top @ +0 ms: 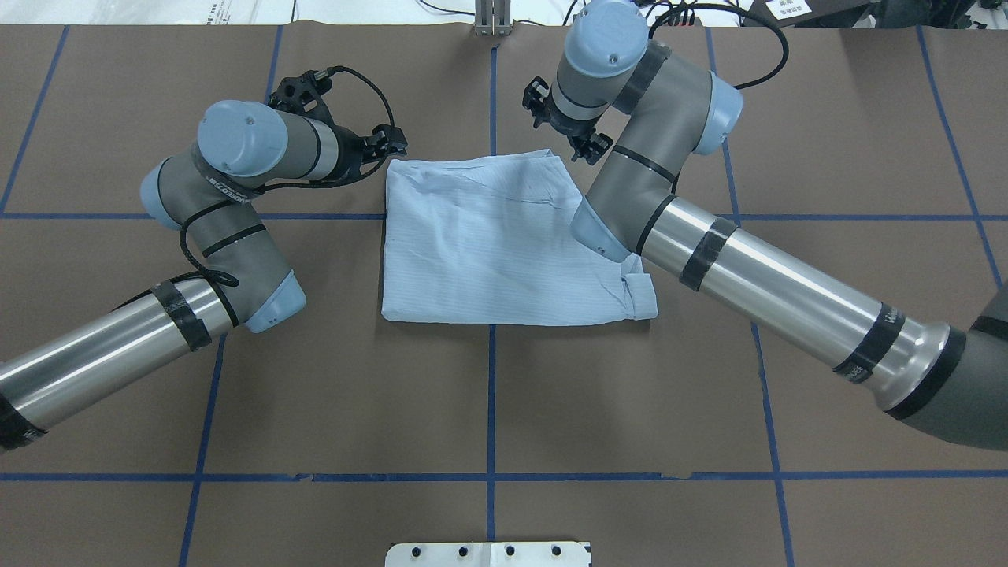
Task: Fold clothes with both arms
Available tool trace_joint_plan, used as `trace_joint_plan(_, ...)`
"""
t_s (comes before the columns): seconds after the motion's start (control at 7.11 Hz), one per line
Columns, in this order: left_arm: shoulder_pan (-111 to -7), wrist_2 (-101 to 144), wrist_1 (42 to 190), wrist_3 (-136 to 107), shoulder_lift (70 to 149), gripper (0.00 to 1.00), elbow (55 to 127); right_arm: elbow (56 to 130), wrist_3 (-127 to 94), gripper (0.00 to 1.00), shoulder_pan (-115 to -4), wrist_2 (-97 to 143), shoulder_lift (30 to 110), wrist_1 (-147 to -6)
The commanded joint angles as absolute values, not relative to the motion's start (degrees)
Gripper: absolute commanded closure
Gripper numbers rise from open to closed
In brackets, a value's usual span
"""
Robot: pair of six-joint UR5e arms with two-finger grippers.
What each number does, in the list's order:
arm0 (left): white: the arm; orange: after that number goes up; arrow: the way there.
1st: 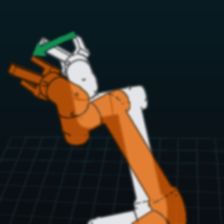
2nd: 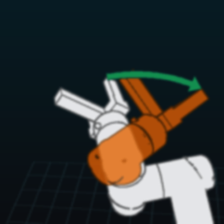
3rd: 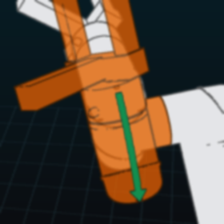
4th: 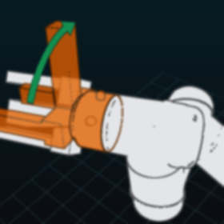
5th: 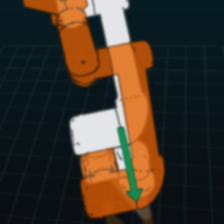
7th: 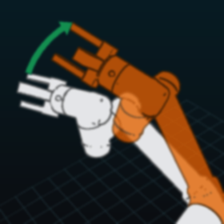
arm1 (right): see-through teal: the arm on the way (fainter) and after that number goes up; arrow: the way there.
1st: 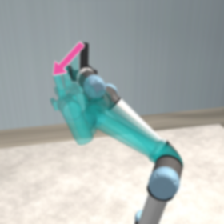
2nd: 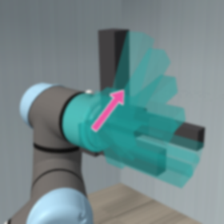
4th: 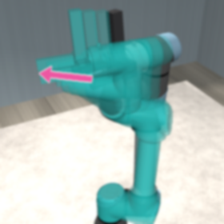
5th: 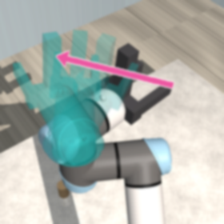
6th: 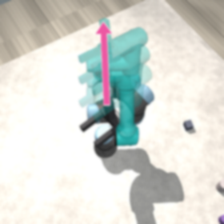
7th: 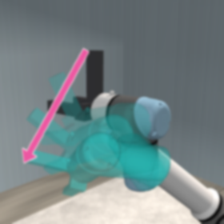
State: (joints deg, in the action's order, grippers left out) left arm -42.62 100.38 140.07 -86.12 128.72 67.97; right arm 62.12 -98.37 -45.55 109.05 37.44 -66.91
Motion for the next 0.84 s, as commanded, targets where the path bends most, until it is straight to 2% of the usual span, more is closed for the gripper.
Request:
trace_joint_plan(0.0, -44.1, 101.4, 139.9, -76.8, 126.9, 0.00, 68.7, 65.5, -81.0, 0.00, -50.0, 114.9, 42.0, -67.5)
trace_joint_plan(0.56, -53.1, 119.3, 139.4, -57.4, 107.6, 0.00, 89.8, 66.5, -54.0, 0.00, -66.0, 132.1, 52.1, -69.2)
trace_joint_plan(0.7, -57.8, 124.9, 139.0, -53.3, 104.0, 0.00, 93.6, 66.8, -44.1, 0.00, -69.5, 132.9, 52.6, -75.6)
